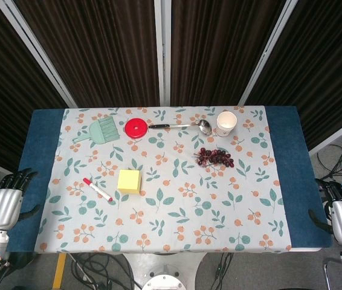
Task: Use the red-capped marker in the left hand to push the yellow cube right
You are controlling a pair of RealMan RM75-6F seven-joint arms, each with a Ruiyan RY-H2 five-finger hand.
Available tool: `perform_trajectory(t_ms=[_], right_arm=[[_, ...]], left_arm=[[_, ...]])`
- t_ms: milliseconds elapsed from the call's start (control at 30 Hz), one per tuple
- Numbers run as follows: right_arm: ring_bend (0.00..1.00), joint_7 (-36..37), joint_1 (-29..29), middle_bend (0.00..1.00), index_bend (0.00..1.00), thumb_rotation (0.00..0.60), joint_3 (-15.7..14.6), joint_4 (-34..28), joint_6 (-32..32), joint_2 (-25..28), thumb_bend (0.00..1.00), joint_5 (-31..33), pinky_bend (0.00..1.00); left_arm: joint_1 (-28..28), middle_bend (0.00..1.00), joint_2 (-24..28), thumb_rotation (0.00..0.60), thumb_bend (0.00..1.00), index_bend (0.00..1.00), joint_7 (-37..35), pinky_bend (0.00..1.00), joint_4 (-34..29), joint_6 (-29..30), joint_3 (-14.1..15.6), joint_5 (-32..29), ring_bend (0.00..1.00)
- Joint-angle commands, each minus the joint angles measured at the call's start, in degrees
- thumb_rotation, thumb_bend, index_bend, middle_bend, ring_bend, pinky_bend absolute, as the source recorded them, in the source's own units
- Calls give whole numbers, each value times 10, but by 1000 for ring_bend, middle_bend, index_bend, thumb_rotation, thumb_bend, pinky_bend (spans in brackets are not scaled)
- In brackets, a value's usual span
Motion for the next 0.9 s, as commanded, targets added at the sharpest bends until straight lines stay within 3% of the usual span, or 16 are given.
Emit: perform_trajectory(t_ms=[33, 433, 667, 900], right_arm=[[161, -1, 1, 236, 166, 600, 0, -1, -1, 0, 176, -1, 291], [161, -4, 5, 237, 166, 600, 8, -7, 4, 9, 176, -6, 292], [161, 4, 17, 236, 167, 600, 16, -5, -2, 20, 176, -14, 292], [161, 12, 25, 236, 167, 600, 18, -6, -5, 28, 176, -21, 292]], left_arm=[[1, 248, 0, 600, 211, 228, -2, 212, 1, -2, 2, 0, 182], [-13, 255, 1, 600, 213, 245, -36, 212, 21, -13, 2, 18, 182], [-75, 327, -11, 600, 260, 302, -112, 212, 83, -72, -8, 50, 183], [-147, 358, -56, 600, 319, 335, -179, 255, 174, -139, -3, 84, 221]])
